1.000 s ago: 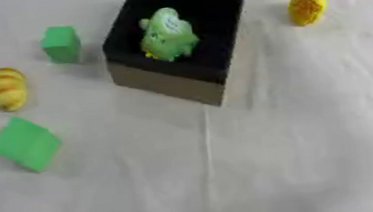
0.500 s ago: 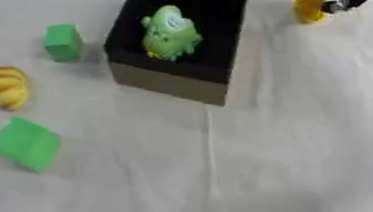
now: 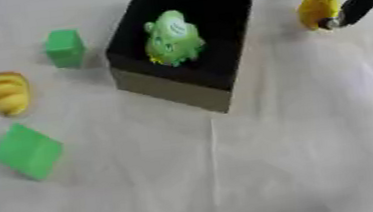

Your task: Pick up objects on the table and place them in the box.

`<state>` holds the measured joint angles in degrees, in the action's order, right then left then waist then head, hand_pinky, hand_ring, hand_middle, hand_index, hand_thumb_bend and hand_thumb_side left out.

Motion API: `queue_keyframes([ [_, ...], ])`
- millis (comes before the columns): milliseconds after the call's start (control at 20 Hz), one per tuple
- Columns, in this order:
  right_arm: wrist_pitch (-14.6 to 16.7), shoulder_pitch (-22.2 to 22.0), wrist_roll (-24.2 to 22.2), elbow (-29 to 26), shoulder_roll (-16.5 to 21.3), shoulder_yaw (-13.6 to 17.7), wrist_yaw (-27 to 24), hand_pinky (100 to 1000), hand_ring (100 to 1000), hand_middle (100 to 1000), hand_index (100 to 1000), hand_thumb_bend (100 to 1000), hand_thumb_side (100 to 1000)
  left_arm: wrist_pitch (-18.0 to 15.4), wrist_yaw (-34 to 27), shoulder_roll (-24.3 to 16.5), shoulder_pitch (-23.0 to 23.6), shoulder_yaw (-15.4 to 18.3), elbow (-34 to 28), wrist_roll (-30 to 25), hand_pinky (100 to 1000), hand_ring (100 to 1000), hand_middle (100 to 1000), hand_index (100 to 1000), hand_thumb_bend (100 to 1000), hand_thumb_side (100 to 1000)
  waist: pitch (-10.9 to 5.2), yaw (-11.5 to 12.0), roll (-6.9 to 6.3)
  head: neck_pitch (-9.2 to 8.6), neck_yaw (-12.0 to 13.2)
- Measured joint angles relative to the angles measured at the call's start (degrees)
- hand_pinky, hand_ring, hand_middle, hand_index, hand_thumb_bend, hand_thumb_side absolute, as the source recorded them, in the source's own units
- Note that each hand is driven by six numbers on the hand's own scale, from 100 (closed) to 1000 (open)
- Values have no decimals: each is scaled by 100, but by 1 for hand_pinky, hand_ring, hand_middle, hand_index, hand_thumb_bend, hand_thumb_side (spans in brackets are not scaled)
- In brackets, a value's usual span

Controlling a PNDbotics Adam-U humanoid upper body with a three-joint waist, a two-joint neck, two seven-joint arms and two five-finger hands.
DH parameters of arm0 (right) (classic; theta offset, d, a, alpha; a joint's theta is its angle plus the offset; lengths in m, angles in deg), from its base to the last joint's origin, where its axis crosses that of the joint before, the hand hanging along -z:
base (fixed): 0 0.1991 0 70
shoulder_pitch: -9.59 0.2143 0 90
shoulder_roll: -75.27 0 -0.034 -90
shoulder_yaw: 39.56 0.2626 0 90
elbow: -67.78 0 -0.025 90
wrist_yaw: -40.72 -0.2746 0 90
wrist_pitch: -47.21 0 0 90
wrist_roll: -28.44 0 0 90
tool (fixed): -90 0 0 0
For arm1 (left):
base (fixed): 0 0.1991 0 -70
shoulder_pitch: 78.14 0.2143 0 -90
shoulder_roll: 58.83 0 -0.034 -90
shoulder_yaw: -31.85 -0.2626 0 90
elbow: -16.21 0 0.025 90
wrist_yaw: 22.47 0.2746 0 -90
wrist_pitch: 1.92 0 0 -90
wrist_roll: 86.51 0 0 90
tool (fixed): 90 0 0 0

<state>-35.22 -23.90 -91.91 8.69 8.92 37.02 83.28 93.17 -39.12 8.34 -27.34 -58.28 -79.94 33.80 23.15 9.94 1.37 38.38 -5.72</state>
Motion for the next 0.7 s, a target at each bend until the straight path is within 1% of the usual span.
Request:
queue_keyframes([
  [200, -28, 0, 39, 107, -2, 37, 140, 918, 969, 859, 874, 374, 100, 0, 0, 0, 0, 0, -2, 2, 780, 873, 775, 929, 405, 575, 23, 30, 0, -19, -11],
  [300, -29, 0, 45, 152, -3, 52, 178, 912, 958, 824, 861, 358, 100, 0, -1, 0, 0, 0, -7, 2, 779, 873, 775, 928, 403, 575, 27, 33, 0, -19, -24],
  [550, -23, 0, 53, 201, -5, 65, 222, 898, 927, 769, 839, 326, 100, 0, -1, 1, -1, -1, -29, 1, 779, 874, 776, 928, 402, 576, 49, 35, 0, -19, -42],
  [700, -23, 0, 54, 221, -6, 65, 245, 890, 910, 732, 809, 285, 100, 0, -1, 1, -8, -1, -30, 1, 779, 874, 776, 927, 400, 576, 49, 38, 0, -18, -46],
])
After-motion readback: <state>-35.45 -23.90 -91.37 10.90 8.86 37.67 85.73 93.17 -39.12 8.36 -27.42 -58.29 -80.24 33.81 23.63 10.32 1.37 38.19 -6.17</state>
